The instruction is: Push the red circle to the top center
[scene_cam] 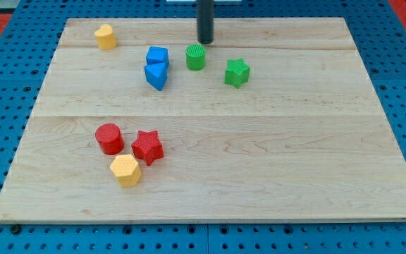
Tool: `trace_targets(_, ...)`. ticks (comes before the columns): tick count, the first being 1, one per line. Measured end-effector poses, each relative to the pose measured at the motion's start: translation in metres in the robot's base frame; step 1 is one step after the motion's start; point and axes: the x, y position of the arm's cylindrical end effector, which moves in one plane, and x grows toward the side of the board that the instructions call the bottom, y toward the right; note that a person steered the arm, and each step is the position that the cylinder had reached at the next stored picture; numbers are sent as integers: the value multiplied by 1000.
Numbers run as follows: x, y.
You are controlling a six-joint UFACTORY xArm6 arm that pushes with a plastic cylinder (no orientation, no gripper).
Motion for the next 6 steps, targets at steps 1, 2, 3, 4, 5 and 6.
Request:
trace_targets(1,57,67)
trace_targets(2,144,104)
trace_targets(3,228,115)
trace_targets(4,277,48)
trace_targets(5,320,-31)
trace_targets(6,354,-85)
